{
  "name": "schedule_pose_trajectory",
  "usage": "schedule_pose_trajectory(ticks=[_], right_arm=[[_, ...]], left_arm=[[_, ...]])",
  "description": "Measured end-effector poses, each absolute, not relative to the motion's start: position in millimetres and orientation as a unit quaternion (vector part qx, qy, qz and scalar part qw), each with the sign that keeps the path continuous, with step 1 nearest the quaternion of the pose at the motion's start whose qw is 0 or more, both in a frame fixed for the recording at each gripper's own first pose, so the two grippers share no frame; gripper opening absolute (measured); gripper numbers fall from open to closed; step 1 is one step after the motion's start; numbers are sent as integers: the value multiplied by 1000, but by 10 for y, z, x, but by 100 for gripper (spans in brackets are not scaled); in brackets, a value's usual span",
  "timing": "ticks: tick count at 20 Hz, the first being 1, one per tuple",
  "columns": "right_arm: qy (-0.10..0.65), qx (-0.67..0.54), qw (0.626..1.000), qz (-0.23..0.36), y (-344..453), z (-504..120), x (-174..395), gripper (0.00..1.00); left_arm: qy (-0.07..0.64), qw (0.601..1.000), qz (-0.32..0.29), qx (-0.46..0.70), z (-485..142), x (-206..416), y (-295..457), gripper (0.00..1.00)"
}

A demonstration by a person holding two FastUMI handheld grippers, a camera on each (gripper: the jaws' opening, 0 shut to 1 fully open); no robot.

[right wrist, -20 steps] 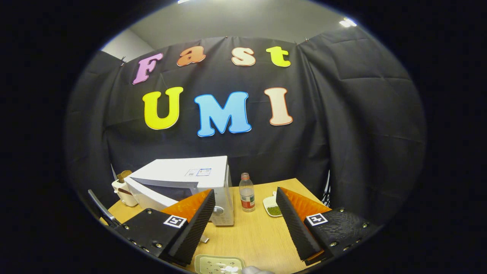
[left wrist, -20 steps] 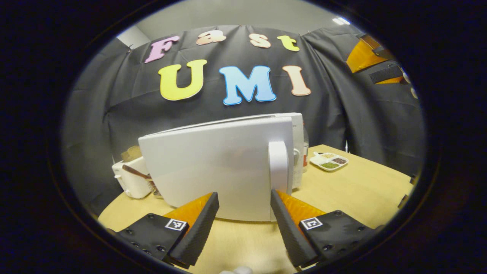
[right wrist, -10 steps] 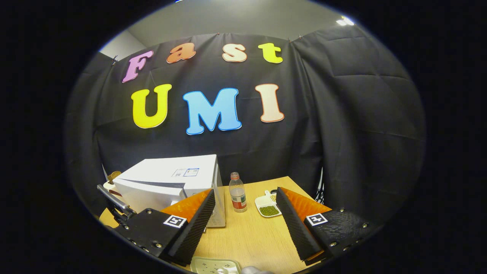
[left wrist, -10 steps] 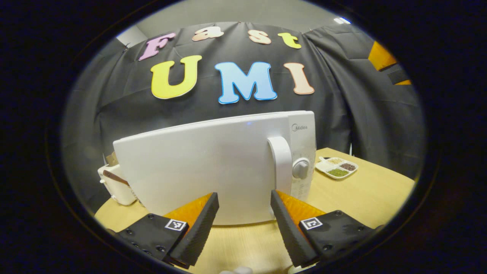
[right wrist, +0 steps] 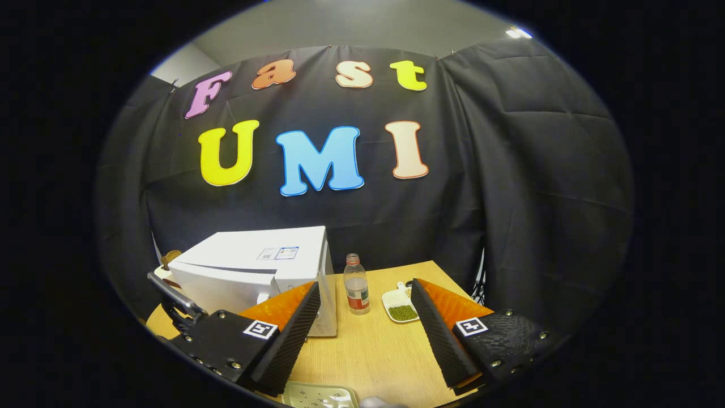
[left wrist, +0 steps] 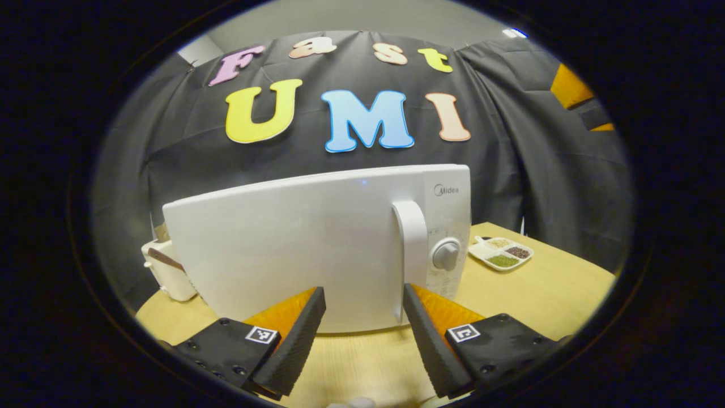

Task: Open the microwave oven with the left hand, put the food in, and close the microwave oven.

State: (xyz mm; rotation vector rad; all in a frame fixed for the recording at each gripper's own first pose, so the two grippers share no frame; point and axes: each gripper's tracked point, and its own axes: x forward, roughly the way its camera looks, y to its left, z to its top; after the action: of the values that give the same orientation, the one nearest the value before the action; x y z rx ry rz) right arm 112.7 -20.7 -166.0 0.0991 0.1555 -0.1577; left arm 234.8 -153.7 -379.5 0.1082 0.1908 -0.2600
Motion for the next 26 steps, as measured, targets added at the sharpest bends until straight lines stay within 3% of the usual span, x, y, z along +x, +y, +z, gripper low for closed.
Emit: schedule_pose_trajectory(ticks=[11,16,26], right_arm=[[82,50,992,-78,-181,-1702,1120,99],[84,38,994,-67,-83,-1678,1078,99],[41,38,997,-60,-194,-1066,543,98]], left_arm=[[74,989,-118,42,-3745,2547,-1664,96],[95,989,-111,36,-3751,2490,-1618,94],[52,993,-95,38,-2330,1354,-852,94]])
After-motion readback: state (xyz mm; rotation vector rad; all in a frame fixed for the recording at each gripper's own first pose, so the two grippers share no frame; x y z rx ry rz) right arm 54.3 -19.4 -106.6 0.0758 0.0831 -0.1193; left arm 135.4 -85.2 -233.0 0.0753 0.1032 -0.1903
